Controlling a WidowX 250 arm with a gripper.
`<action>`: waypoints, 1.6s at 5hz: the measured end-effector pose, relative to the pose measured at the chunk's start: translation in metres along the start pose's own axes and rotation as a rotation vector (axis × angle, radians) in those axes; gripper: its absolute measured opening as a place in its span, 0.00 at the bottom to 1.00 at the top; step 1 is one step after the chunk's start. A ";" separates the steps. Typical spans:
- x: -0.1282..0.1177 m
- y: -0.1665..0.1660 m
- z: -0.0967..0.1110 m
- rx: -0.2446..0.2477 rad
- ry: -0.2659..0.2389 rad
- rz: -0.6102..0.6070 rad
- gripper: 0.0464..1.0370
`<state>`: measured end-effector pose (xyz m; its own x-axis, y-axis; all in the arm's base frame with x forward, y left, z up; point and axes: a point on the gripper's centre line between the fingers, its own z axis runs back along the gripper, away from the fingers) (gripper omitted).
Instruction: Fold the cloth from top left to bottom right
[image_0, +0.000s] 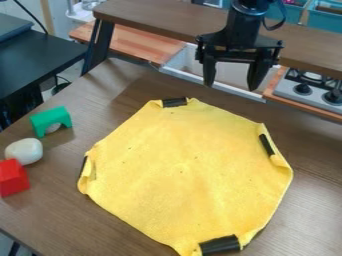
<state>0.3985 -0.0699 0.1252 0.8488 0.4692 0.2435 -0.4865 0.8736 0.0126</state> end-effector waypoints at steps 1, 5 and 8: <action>-0.004 -0.001 -0.015 0.021 0.030 -0.010 0.96; 0.042 0.058 -0.056 -0.014 -0.022 -0.283 0.96; 0.072 0.079 -0.086 -0.044 -0.054 -0.657 0.96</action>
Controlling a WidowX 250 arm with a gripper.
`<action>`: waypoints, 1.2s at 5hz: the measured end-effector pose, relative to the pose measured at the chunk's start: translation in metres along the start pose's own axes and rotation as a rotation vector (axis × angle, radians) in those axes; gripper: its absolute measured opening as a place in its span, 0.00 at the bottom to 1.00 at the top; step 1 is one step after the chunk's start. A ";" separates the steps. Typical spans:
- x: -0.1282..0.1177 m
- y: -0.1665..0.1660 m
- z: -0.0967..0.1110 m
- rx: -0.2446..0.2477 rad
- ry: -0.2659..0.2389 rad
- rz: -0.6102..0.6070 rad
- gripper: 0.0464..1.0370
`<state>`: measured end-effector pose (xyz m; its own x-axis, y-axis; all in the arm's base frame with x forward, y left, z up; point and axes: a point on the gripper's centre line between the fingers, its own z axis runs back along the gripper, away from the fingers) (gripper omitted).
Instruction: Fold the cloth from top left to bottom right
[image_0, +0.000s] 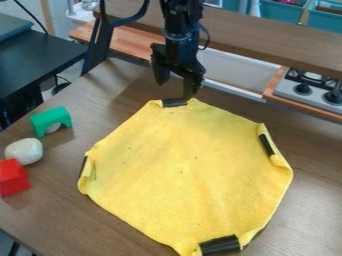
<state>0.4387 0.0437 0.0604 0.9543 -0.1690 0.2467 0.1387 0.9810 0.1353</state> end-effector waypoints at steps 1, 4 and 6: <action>0.004 0.011 -0.010 0.001 -0.004 -0.052 0.96; 0.025 0.027 -0.027 -0.021 -0.078 -0.174 0.96; 0.032 0.034 -0.047 -0.003 -0.080 -0.219 0.96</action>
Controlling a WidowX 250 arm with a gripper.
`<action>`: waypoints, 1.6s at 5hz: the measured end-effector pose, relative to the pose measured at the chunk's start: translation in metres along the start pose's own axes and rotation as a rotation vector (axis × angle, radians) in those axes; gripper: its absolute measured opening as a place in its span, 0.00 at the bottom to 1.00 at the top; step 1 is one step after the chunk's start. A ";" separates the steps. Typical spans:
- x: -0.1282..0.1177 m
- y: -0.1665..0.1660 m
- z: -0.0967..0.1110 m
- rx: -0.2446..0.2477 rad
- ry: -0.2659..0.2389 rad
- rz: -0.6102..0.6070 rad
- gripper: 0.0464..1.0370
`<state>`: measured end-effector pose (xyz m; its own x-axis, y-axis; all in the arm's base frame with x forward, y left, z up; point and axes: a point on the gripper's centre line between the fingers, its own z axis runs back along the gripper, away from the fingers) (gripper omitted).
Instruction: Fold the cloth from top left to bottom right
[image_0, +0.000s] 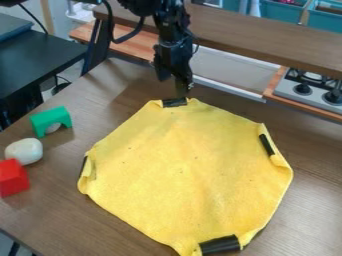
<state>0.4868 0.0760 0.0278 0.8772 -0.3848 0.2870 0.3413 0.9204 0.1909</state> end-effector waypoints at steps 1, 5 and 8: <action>-0.002 0.004 -0.010 0.011 0.013 0.017 0.96; -0.011 0.010 -0.038 0.041 0.070 0.018 0.96; -0.010 0.008 -0.046 0.055 0.089 0.033 0.64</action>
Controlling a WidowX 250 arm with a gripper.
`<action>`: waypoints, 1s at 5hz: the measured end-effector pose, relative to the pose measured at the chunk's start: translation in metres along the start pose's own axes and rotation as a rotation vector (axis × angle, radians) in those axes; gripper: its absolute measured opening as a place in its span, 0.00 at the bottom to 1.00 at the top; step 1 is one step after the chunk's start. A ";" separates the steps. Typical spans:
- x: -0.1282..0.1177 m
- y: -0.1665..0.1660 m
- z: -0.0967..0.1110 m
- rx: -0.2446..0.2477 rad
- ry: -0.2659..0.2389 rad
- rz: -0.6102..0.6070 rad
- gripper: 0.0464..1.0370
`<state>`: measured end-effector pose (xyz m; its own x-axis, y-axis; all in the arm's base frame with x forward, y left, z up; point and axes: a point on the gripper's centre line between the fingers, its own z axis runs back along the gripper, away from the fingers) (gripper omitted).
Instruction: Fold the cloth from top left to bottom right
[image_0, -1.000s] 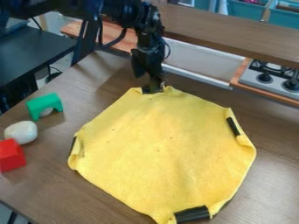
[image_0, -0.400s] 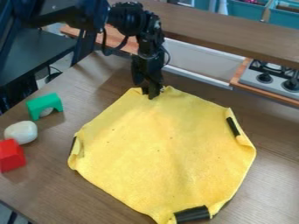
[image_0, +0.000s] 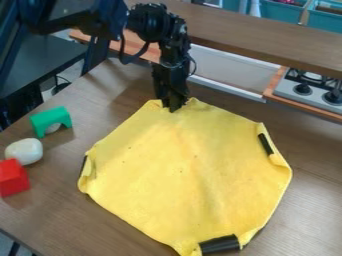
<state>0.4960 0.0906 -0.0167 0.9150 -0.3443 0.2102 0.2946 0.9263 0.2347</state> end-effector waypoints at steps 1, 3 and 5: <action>0.002 -0.001 0.000 -0.006 -0.014 0.004 0.34; -0.007 -0.016 0.005 -0.049 -0.044 -0.010 0.03; 0.002 -0.056 0.067 -0.029 -0.198 -0.101 0.01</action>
<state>0.4631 0.0280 0.0337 0.8092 -0.4566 0.3699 0.3928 0.8885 0.2374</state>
